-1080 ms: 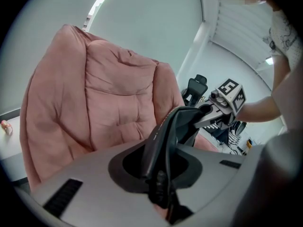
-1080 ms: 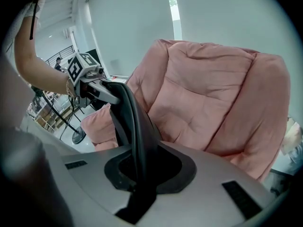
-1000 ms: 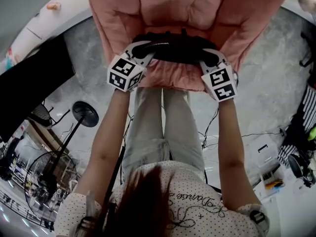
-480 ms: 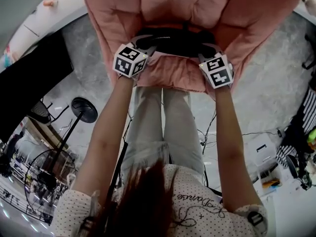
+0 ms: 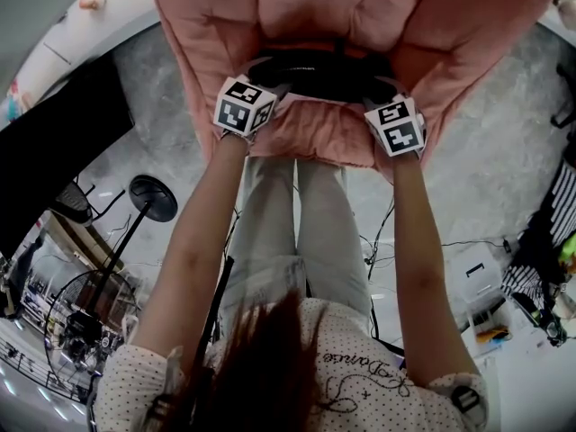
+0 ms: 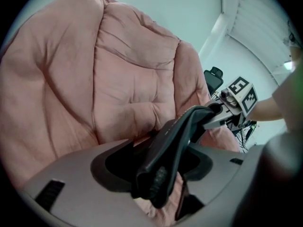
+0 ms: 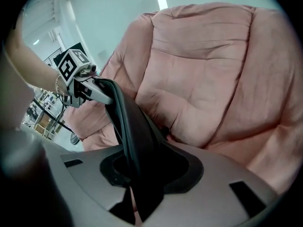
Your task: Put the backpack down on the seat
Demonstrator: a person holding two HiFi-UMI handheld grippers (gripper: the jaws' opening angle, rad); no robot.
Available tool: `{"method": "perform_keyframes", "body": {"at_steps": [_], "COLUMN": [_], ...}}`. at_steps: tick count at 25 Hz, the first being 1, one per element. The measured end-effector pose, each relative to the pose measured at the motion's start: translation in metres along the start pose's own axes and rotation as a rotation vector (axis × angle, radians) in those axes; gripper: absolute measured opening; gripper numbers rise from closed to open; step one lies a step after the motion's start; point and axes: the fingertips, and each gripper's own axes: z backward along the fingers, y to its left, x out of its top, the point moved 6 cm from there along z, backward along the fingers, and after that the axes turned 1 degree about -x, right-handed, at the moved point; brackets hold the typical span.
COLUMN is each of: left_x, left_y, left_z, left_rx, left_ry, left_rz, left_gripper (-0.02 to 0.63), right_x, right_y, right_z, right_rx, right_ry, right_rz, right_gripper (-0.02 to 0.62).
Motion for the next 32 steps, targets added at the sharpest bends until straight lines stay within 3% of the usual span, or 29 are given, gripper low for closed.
{"method": "perform_keyframes", "body": {"at_steps": [2,7,8,17,24,28,32], "left_x": [-0.001,-0.004,-0.004,0.000,0.018,0.036,0.060], "left_y": [0.001,-0.003,-0.004,-0.030,-0.033,-0.049,-0.054], "left_z": [0.000,0.010,0.012,0.039,0.067,0.078,0.098], "left_rx": [0.013,-0.001,-0.005,-0.021,-0.011,-0.020,0.024], "left_ry": [0.017,-0.023,-0.024,-0.003,-0.063,-0.073,-0.146], "left_rz": [-0.006,-0.050,-0.061,-0.142,-0.165,-0.217,-0.218], "left_gripper": [0.297,0.341,0.346,0.351,0.351,0.351,0.351], "right_x": [-0.003,-0.012,-0.012,0.000,0.034,0.046,0.065], "right_y": [-0.002,0.008,0.010,0.020,0.026,0.023,0.022], "right_z": [-0.002,-0.005,-0.005,0.027,0.062,0.093,0.126], "right_rx": [0.028,0.101,0.108,0.086,0.057,0.032,-0.010], "right_ry": [0.018,0.046,0.049,-0.020,-0.122,-0.194,-0.287], "right_rz": [-0.014,-0.011,-0.007,-0.032,-0.032,-0.042,-0.066], "right_gripper": [0.222,0.435,0.448,0.508,0.509,0.457,0.392]}}
